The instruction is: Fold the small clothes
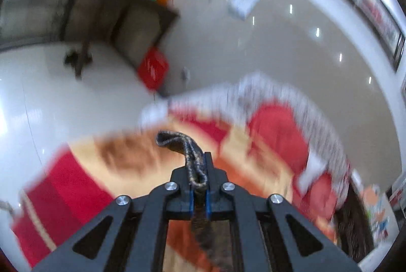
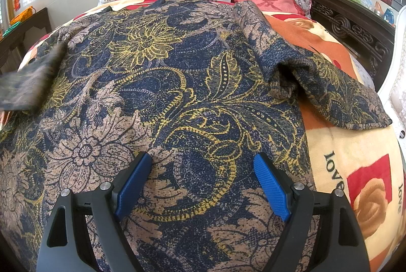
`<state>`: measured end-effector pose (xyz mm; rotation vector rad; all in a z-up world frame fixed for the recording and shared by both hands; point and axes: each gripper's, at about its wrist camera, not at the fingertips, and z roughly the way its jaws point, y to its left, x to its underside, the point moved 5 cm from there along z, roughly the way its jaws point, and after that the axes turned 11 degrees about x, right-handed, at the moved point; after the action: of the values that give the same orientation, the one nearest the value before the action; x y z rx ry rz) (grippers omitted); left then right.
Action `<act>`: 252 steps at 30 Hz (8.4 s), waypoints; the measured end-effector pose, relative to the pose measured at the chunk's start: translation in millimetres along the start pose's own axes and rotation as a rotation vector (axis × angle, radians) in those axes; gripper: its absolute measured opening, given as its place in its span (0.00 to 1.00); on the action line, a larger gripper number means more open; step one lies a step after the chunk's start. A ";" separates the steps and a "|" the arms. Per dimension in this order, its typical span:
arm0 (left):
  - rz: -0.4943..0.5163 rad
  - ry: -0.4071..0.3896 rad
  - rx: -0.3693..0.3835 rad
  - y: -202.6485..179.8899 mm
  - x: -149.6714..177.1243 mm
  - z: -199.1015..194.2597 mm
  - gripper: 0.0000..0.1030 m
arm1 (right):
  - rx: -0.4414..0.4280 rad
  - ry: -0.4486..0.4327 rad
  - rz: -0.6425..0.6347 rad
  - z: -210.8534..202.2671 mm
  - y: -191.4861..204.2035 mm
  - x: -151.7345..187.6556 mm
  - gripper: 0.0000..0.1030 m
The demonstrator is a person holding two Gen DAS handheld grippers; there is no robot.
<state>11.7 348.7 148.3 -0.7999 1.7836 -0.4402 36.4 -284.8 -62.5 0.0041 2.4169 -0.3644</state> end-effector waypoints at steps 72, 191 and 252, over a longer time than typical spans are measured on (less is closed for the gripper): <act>0.520 0.740 0.420 -181.8 422.7 71.9 0.60 | -0.468 0.111 0.309 65.4 -98.8 -91.4 0.00; 0.504 0.633 0.458 -201.1 351.0 107.3 0.89 | -0.525 -0.078 -0.148 -25.5 49.6 -47.9 0.30; 0.543 0.341 0.032 -140.9 245.8 118.0 0.72 | -0.515 0.011 -0.241 -22.7 59.5 -27.1 0.76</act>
<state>117.2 86.3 29.1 -0.1976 2.2072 -0.2485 48.6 -219.2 -44.2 -0.5160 2.4594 0.1612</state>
